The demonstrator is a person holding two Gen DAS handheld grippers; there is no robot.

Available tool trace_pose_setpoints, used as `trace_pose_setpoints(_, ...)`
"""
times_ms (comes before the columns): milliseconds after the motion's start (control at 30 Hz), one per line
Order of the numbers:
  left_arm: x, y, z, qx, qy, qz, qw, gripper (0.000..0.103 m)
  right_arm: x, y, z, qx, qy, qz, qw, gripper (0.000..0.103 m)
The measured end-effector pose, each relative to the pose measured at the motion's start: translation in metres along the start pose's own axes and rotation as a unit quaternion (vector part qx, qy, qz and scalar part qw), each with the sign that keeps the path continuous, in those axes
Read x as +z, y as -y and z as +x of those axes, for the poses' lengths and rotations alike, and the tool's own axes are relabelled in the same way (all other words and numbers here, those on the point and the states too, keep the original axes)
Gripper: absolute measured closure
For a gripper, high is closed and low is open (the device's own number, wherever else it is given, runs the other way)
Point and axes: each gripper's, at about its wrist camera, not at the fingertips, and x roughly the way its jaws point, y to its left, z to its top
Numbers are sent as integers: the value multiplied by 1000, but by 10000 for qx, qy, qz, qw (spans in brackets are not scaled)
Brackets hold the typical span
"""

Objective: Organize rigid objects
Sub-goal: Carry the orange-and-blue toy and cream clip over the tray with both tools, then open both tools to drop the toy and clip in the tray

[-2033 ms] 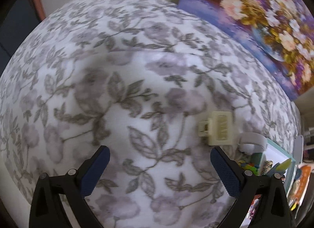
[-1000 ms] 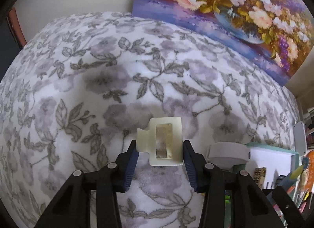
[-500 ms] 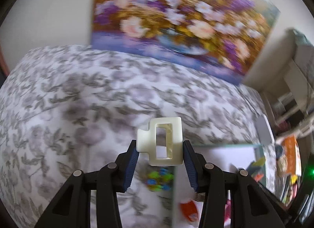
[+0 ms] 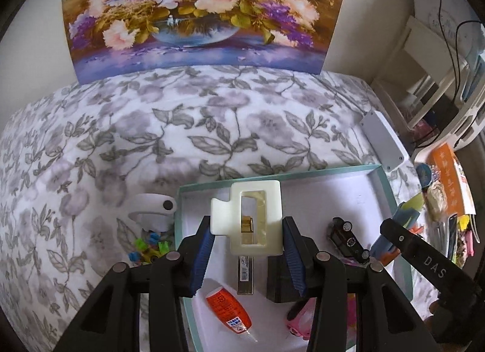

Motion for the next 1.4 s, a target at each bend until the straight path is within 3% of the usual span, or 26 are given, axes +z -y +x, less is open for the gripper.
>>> trace_pose_setpoints(600,-5,-3,17,110,-321,10,9994,54,-1,-2,7,-75,-96,-97,9999,42)
trace_pose_setpoints(667,-4,-5,18,110,-342,-20,9994,47,-1,-3,8,-76,-108,-115,9998,42)
trace_pose_setpoints(733,-4,-7,17,87,-357,-64,9993,33,-1,-3,8,-93,-111,-118,9998,42)
trace_pose_setpoints(867,-2,-11,14,123,-336,-105,9993,31,-1,-4,8,-104,-106,-138,9998,41)
trace_pose_setpoints(1000,-1,-16,13,219,-347,-179,9990,18,0,-5,8,-98,-75,-159,9998,28)
trace_pose_setpoints(1067,0,-20,12,272,-335,-227,9988,15,0,-6,9,-82,-56,-184,9998,24)
trace_pose_setpoints(1167,2,-28,10,379,-275,-329,9984,0,0,-6,8,-42,-29,-180,9998,22)
trace_pose_setpoints(1300,4,-42,5,564,-174,-502,9970,0,0,-5,6,1,37,-125,9999,15)
trace_pose_setpoints(1400,5,-56,3,616,-176,-717,9954,0,0,-8,3,16,69,-162,9998,15)
